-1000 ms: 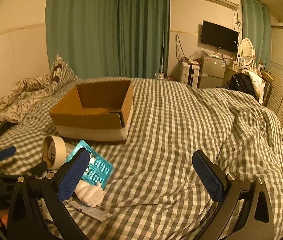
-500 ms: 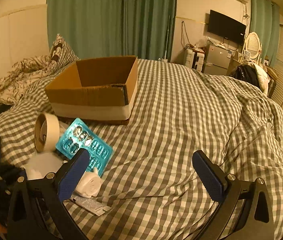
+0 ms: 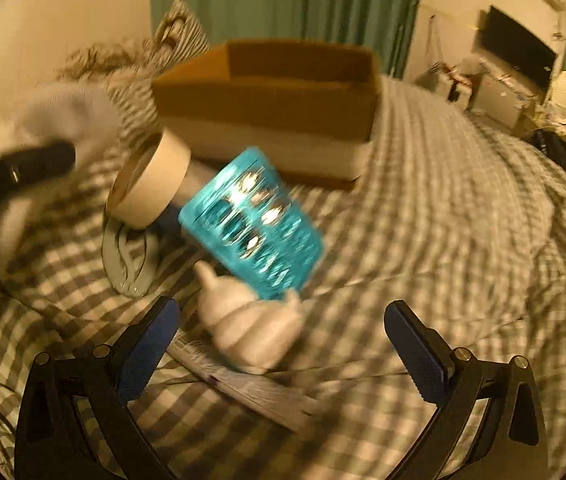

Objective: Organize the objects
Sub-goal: 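Grasp the white sock with the left tool while the right grasps the figurine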

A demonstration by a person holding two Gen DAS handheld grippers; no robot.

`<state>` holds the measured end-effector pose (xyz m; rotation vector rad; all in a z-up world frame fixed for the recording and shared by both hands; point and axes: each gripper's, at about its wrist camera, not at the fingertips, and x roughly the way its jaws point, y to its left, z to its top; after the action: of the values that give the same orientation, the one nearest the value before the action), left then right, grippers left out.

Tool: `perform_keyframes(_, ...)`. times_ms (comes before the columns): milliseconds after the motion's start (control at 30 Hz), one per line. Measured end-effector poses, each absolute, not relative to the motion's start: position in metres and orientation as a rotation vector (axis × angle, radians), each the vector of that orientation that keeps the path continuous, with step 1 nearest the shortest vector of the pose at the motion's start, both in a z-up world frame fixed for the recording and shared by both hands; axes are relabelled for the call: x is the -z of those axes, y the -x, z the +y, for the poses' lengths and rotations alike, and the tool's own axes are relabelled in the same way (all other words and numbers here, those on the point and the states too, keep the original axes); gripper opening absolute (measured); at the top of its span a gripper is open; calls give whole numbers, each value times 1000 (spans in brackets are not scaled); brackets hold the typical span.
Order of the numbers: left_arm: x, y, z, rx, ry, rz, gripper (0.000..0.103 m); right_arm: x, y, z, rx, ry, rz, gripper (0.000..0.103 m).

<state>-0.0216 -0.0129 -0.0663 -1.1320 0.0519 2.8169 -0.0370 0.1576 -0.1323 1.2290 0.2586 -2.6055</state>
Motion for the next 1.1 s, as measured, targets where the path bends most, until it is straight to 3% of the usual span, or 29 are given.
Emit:
perform_keyframes(33, 68, 23, -14, -2813, 1140, 46, 46, 135, 39, 156, 2597, -1233, 251, 87)
perform_keyframes(100, 72, 24, -14, -2803, 1152, 37, 46, 142, 43, 152, 2574, -1262, 261, 80)
perform_keyframes(167, 75, 24, -14, -2797, 1157, 34, 46, 147, 44, 149, 2554, -1281, 278, 63)
perform_keyframes(667, 53, 20, 0, -2809, 1084, 0, 46, 57, 24, 173, 2642, -1050, 181, 62)
perform_keyframes(900, 24, 47, 2, -2842, 1004, -29, 46, -7, 67, 176, 2707, -861, 171, 62)
perform_keyframes(1100, 2, 107, 2, -2882, 937, -22, 46, -30, 132, 169, 2699, -832, 115, 62)
